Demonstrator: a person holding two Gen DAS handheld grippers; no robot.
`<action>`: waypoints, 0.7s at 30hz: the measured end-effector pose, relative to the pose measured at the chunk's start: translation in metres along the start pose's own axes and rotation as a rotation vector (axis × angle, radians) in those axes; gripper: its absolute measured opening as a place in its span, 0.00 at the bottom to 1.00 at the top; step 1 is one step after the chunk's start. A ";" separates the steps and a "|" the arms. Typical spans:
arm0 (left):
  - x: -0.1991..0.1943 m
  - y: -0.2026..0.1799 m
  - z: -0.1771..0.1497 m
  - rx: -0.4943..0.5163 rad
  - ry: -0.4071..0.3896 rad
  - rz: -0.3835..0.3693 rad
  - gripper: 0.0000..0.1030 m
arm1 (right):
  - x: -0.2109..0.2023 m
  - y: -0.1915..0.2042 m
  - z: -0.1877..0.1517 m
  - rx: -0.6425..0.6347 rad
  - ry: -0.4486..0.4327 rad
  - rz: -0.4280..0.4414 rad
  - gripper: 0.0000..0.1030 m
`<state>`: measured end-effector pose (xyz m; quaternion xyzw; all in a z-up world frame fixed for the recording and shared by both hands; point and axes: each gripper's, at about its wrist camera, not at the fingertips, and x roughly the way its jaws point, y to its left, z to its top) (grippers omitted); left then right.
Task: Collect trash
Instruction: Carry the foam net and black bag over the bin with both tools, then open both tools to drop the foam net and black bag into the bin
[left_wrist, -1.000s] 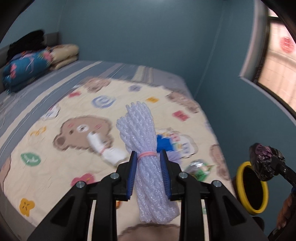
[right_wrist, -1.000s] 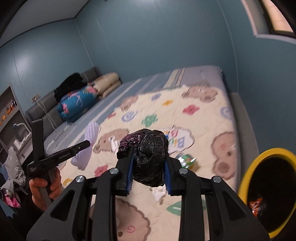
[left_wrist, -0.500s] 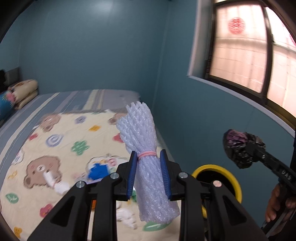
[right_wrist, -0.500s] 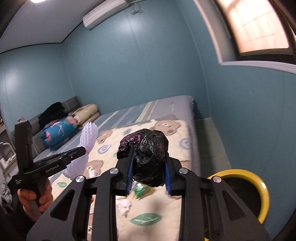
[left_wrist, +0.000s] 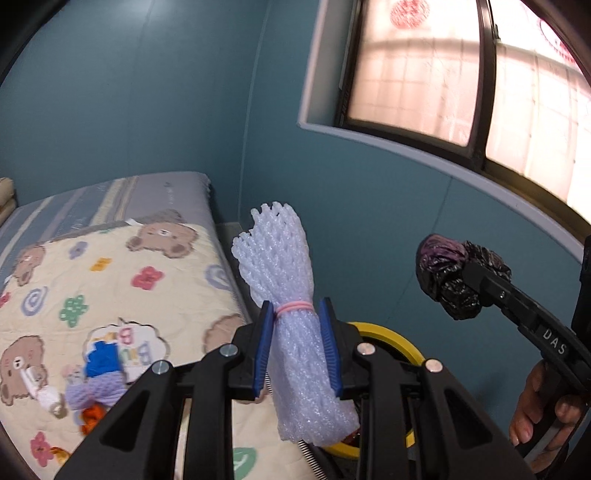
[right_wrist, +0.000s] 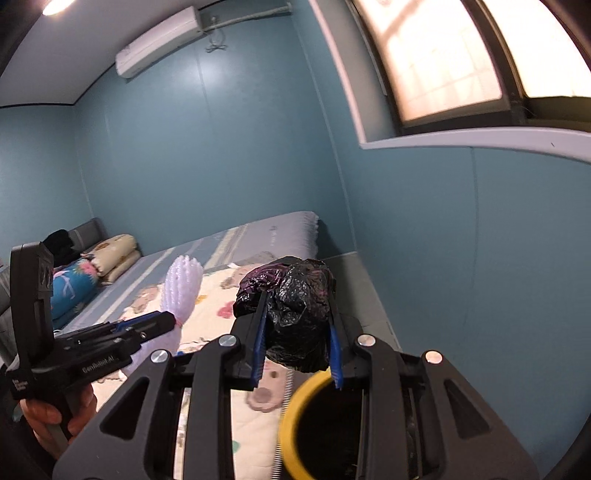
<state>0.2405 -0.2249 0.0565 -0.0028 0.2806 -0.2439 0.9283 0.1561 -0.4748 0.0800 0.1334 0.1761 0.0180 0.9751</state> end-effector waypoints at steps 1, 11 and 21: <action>0.010 -0.004 -0.001 0.002 0.012 -0.009 0.24 | 0.005 -0.007 -0.002 0.005 0.010 -0.013 0.26; 0.095 -0.028 -0.036 0.006 0.152 -0.071 0.24 | 0.052 -0.059 -0.038 0.082 0.114 -0.088 0.26; 0.153 -0.037 -0.070 0.017 0.263 -0.096 0.24 | 0.089 -0.093 -0.086 0.114 0.213 -0.127 0.26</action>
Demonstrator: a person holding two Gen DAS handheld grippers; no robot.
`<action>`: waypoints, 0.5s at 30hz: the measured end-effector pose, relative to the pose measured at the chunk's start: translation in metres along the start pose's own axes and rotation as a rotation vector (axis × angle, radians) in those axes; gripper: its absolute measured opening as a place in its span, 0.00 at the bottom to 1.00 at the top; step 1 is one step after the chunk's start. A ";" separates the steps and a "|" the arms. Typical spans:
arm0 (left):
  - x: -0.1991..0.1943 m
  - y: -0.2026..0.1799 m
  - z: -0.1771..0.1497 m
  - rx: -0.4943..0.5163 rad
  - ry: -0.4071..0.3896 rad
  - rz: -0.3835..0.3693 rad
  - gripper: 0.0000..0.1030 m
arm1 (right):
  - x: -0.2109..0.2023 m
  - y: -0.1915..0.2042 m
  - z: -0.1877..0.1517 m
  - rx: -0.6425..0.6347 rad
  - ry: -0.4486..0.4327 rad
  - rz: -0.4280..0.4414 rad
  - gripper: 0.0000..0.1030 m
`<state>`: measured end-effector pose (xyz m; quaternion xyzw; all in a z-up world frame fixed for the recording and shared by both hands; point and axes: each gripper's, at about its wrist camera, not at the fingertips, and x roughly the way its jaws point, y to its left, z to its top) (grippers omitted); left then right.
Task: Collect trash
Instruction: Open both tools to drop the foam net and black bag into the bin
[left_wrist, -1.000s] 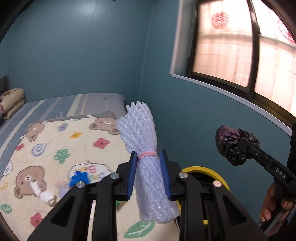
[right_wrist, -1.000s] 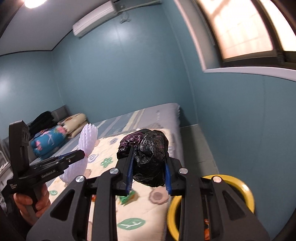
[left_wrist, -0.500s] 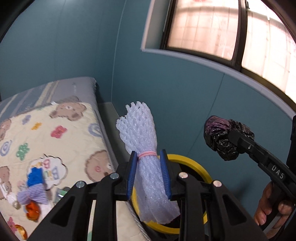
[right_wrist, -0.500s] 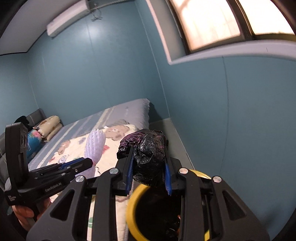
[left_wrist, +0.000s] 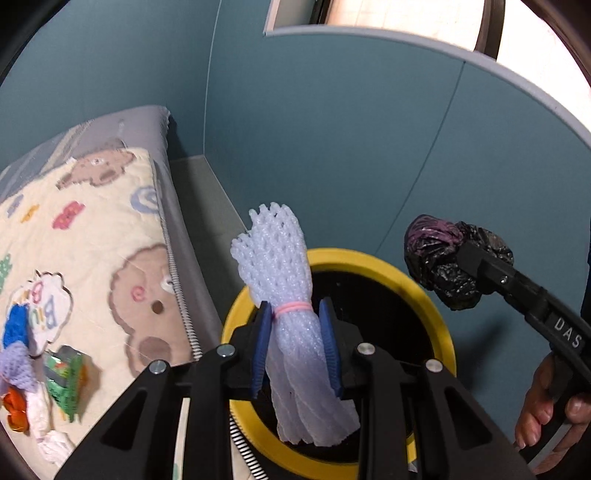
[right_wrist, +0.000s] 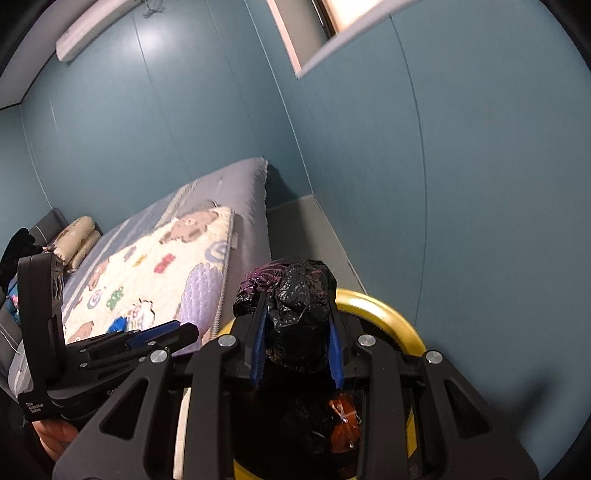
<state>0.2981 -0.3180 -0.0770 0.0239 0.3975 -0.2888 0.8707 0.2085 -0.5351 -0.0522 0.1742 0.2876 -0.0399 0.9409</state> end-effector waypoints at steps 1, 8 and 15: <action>0.005 0.000 -0.002 0.000 0.007 -0.002 0.24 | 0.005 0.000 -0.003 0.003 0.009 0.000 0.26; 0.023 0.003 -0.007 -0.012 0.037 -0.012 0.26 | 0.018 -0.007 -0.016 0.011 0.047 0.008 0.29; 0.017 0.008 -0.005 -0.037 0.020 -0.024 0.45 | 0.015 -0.003 -0.016 0.015 0.037 -0.011 0.38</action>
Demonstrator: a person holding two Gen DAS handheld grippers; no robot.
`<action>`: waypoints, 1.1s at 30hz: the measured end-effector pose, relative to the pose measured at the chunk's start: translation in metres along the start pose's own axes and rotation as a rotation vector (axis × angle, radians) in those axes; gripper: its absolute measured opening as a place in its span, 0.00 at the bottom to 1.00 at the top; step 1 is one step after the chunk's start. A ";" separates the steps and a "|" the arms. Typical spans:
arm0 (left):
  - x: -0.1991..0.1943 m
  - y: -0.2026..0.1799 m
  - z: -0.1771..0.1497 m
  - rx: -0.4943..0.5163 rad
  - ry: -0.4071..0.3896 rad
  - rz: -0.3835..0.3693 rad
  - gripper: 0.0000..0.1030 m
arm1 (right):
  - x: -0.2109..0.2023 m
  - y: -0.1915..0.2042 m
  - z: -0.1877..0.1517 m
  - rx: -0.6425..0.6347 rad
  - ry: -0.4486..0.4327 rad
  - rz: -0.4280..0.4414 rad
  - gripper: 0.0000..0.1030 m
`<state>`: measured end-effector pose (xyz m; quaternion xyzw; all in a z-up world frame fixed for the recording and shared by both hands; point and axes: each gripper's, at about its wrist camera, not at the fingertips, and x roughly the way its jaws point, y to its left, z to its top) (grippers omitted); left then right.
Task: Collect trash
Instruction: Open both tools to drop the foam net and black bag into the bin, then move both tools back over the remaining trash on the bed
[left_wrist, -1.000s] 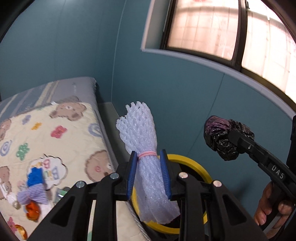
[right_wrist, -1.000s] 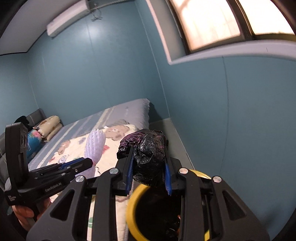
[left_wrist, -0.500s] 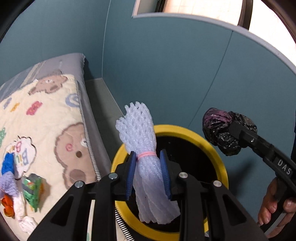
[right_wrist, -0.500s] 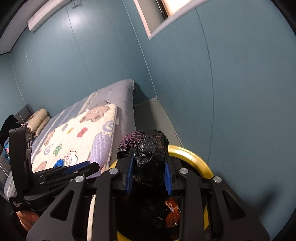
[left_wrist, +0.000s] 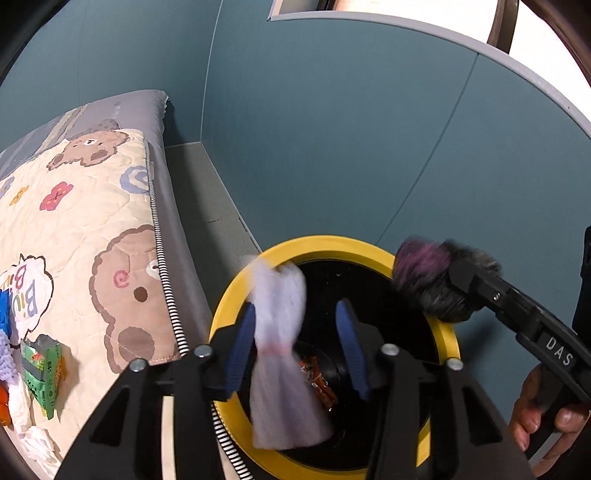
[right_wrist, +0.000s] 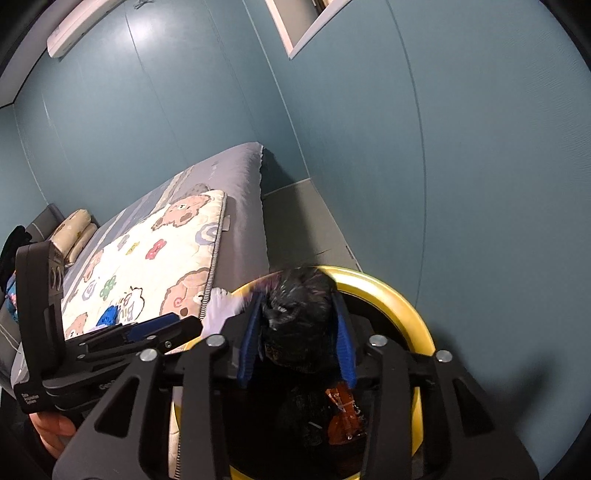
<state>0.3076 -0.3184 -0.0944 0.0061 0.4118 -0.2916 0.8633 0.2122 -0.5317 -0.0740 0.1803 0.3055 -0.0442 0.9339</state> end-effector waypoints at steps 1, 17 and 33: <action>-0.001 0.000 0.000 -0.002 -0.002 -0.002 0.46 | -0.001 0.000 0.001 0.004 -0.006 -0.005 0.42; -0.058 0.042 -0.001 -0.031 -0.132 0.168 0.85 | -0.039 0.027 0.000 0.016 -0.074 -0.009 0.83; -0.163 0.158 -0.026 -0.151 -0.240 0.420 0.92 | -0.070 0.144 0.004 -0.163 -0.181 0.080 0.91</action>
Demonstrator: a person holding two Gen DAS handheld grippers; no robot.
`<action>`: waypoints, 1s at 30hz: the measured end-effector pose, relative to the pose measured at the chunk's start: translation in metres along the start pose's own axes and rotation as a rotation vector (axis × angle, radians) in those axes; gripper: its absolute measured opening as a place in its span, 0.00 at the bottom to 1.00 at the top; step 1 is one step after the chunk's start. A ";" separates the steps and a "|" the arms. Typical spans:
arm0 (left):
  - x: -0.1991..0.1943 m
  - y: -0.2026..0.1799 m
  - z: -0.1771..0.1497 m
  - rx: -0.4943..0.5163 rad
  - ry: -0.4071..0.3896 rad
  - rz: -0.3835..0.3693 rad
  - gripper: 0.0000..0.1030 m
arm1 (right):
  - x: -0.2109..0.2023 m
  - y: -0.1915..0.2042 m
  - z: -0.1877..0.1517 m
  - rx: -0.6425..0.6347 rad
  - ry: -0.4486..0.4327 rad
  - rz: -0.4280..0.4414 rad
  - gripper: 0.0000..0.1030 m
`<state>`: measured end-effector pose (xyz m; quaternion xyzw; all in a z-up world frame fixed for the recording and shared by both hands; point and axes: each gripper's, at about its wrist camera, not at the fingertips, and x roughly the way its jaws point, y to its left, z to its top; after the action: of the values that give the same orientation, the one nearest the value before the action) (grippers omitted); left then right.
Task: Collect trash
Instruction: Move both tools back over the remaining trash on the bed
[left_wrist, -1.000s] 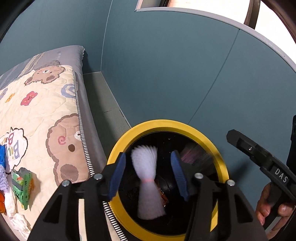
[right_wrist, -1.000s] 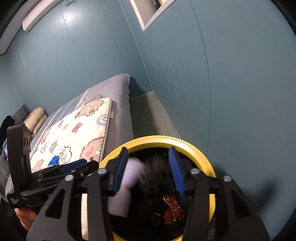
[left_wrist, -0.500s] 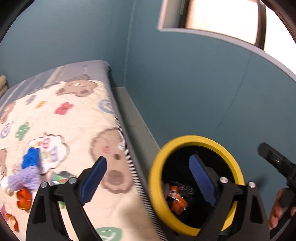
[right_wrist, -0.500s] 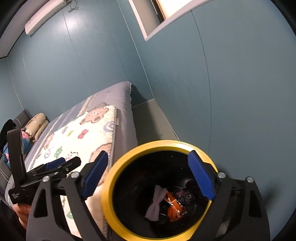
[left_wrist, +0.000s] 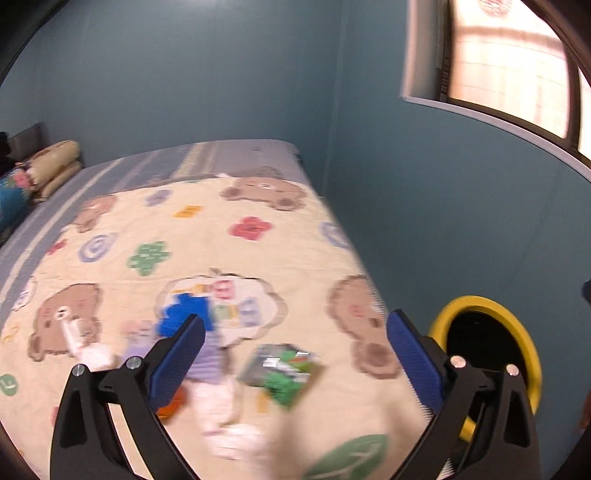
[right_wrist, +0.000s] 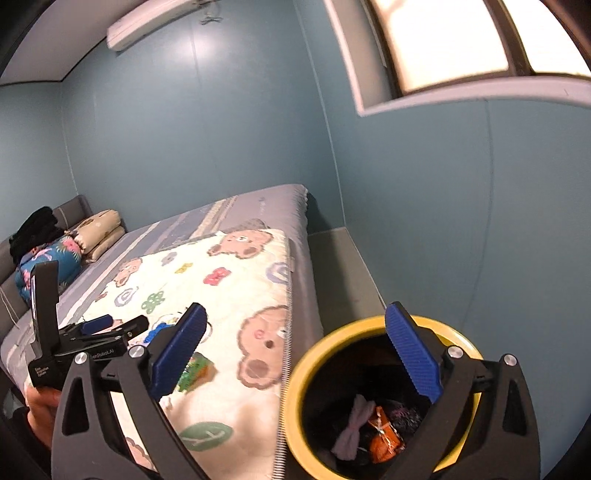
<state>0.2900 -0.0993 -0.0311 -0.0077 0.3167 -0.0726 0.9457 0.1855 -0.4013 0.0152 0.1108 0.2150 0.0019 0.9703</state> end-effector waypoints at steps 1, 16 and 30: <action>-0.001 0.012 0.001 -0.013 -0.002 0.019 0.92 | 0.000 0.009 0.002 -0.012 -0.005 0.012 0.92; 0.001 0.162 -0.011 -0.205 0.035 0.277 0.92 | 0.050 0.120 -0.005 -0.163 0.102 0.126 0.92; 0.031 0.257 -0.033 -0.364 0.113 0.447 0.92 | 0.138 0.181 -0.047 -0.293 0.216 0.148 0.92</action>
<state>0.3288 0.1515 -0.0915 -0.1032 0.3704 0.1953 0.9022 0.2989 -0.2072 -0.0444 -0.0167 0.3067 0.1162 0.9446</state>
